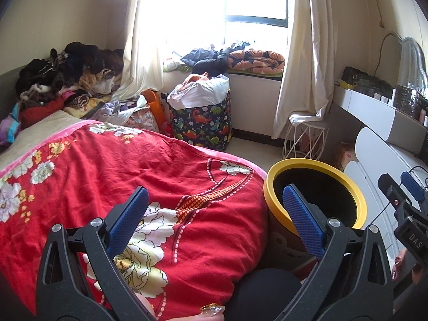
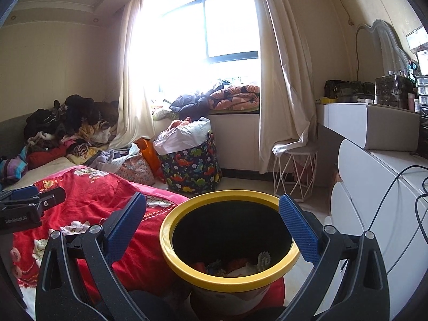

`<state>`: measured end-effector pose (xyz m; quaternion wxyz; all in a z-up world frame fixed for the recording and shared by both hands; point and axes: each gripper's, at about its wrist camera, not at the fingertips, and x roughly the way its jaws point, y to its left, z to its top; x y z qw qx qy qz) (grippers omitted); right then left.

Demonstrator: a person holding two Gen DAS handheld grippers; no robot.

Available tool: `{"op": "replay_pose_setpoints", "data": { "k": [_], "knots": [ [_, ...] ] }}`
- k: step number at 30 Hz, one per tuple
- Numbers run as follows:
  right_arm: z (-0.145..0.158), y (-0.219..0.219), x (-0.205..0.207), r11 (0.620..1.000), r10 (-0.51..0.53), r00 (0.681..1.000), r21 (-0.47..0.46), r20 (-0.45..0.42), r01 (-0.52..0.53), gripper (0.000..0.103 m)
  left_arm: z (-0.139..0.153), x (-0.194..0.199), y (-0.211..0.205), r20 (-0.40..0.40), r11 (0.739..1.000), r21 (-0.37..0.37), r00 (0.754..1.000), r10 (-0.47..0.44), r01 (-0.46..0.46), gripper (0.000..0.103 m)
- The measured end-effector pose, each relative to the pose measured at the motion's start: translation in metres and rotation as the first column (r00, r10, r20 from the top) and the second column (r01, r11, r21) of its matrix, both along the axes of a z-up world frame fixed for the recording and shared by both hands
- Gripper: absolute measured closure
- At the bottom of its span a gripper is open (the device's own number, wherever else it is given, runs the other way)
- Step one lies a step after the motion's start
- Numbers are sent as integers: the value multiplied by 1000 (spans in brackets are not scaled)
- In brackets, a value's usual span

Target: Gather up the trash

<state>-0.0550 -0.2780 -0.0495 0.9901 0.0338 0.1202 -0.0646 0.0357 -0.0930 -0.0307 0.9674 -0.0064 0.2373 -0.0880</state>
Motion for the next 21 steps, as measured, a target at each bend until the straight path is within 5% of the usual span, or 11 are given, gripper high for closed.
{"op": "replay_pose_setpoints", "data": {
  "k": [21],
  "knots": [
    [-2,0,0,1000,-1,1000,2,-3,1,6,2,-3,-4,11,1000,-4,1000,5,-5,11]
  ]
}}
